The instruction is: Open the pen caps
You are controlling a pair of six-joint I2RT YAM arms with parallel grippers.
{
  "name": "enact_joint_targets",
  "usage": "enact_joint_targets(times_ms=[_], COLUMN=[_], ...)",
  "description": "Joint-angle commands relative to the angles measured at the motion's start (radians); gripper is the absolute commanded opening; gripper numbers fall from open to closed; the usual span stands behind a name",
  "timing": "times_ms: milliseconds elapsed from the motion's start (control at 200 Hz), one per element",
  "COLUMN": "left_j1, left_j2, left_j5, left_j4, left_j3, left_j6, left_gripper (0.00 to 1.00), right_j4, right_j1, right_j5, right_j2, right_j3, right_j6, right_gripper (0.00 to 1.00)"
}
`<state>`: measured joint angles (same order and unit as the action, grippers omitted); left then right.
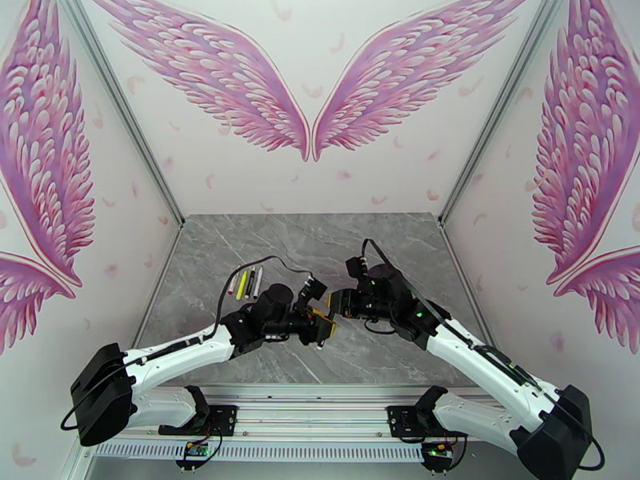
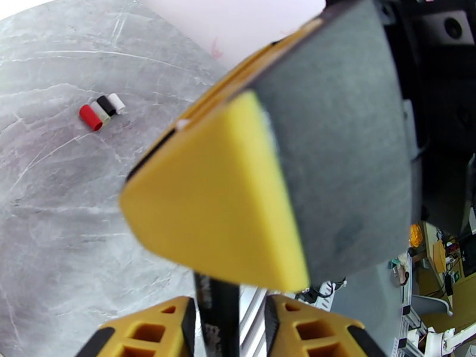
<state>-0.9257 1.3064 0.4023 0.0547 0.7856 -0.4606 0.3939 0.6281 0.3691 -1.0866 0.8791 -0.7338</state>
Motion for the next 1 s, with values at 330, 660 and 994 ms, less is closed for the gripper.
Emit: enact_joint_targets(times_ms=[330, 660, 994], left_j1=[0.002, 0.015, -0.168], left_j2=[-0.013, -0.058, -0.035], left_j5=[-0.008, 0.078, -0.414], left_j4=[0.067, 0.037, -0.180], left_j3=[-0.022, -0.047, 0.055], left_j6=[-0.047, -0.035, 0.040], left_gripper=[0.09, 0.06, 0.04], right_j4=[-0.021, -0.108, 0.106], right_j1=[-0.007, -0.093, -0.103], right_j5=[0.019, 0.266, -0.183], right_j2=[0.044, 0.105, 0.072], right_j3=[0.022, 0.042, 0.123], right_j6=[0.011, 0.134, 0.096], right_gripper=[0.15, 0.15, 0.14])
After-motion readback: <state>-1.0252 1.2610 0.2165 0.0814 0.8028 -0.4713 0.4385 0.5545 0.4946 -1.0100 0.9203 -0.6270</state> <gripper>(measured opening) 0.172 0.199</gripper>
